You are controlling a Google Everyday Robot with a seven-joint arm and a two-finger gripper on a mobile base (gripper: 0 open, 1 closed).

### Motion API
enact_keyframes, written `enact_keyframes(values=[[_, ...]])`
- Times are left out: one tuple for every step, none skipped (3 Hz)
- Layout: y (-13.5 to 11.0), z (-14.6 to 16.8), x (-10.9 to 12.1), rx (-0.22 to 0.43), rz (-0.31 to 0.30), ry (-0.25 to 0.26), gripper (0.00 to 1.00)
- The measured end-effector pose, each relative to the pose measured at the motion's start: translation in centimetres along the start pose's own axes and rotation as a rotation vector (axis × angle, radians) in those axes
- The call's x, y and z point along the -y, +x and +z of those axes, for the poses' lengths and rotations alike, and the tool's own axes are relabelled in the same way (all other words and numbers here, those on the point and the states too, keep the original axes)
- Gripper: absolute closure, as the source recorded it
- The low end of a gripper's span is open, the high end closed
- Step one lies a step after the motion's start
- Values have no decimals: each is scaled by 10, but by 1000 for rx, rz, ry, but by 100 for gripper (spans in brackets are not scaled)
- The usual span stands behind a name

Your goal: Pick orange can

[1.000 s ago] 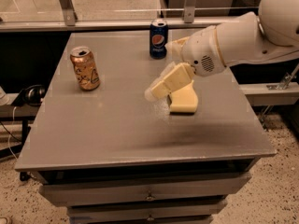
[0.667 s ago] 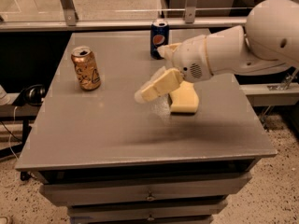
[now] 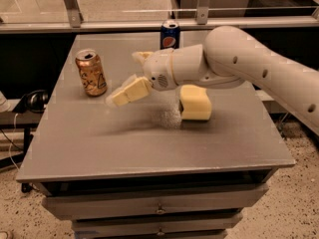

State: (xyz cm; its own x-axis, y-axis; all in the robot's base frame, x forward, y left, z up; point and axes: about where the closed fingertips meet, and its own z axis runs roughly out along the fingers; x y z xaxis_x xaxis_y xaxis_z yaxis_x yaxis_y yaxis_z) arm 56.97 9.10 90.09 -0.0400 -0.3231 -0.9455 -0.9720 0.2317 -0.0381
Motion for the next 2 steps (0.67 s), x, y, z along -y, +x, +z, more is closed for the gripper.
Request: enact_keyframes(values=[[-9, 46, 9, 59, -12, -39, 0], [-12, 87, 8, 87, -21, -79, 0]])
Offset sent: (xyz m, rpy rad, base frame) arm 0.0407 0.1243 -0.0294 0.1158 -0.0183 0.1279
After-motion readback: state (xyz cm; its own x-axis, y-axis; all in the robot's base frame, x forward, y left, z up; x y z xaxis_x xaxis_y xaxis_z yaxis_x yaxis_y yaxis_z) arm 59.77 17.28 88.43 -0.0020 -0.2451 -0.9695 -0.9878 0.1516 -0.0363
